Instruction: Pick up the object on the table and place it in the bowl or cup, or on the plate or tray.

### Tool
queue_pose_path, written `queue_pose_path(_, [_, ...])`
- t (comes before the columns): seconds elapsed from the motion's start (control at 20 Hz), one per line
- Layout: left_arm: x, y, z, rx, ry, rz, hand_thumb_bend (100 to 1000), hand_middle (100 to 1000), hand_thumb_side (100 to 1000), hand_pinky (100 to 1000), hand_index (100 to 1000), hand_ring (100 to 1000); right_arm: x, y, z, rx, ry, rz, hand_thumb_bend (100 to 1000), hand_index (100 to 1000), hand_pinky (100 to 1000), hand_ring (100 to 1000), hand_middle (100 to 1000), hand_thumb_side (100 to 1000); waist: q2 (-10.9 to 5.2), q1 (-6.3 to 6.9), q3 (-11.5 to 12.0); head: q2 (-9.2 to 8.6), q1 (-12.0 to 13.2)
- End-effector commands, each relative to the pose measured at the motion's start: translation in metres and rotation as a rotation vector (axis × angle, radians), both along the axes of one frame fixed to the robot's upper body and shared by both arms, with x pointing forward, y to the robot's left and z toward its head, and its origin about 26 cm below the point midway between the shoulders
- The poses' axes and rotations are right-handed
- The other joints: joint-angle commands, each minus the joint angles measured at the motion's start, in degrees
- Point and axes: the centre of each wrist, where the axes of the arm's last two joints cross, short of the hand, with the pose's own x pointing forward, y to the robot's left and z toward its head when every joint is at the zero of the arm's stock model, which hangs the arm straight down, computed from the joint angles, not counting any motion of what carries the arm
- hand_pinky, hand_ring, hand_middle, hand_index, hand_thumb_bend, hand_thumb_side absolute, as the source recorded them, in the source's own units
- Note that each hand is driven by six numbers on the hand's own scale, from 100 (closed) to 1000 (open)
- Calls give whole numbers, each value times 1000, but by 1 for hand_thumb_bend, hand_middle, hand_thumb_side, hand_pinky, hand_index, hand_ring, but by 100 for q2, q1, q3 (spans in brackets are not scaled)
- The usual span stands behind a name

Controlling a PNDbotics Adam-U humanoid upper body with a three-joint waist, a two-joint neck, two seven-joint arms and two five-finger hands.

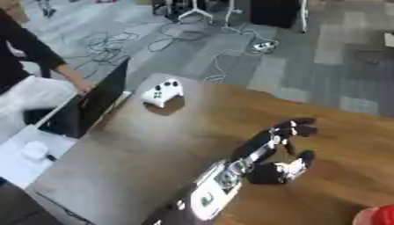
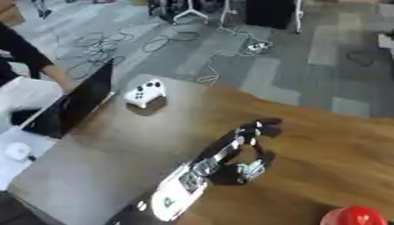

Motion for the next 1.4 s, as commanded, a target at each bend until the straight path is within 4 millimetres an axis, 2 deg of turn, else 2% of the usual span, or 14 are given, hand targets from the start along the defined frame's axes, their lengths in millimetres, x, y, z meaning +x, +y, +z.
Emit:
queue_pose_path(0.05, [-12,-3,-7,-114,43,-20,191,965,835,568,910,903,5,1,10,21,-4,31,100,1000,536,675,648,569,-93,-37,112,-190,99])
queue_pose_path(0.1, [-19,-4,-15,-151,70,-30,235,982,836,600,916,926,7,2,13,33,-3,38,100,1000,557,707,671,571,-89,-53,182,-230,119])
queue_pose_path(0.35, [-46,-13,-45,-317,166,-76,323,1000,847,626,937,948,16,3,23,114,-3,49,100,1000,601,757,711,603,-76,-142,488,-436,302])
queue_pose_path(0.55, [-56,-19,-54,-365,192,-106,344,1000,853,634,940,951,22,5,26,171,16,40,100,1000,606,752,720,649,-65,-195,632,-584,499])
queue_pose_path(0.85, [-64,-25,-63,-390,221,-124,370,1000,877,633,940,949,26,7,25,194,30,31,100,1000,591,738,717,668,-47,-261,688,-733,680])
queue_pose_path(1.1, [-67,-27,-67,-389,232,-134,355,1000,923,644,946,954,26,8,26,200,27,32,100,1000,600,755,730,664,-50,-285,690,-775,808])
queue_pose_path(1.4, [-70,-29,-70,-382,238,-150,342,1000,925,645,943,953,26,8,26,199,22,39,100,1000,604,757,730,652,-60,-298,657,-765,849])
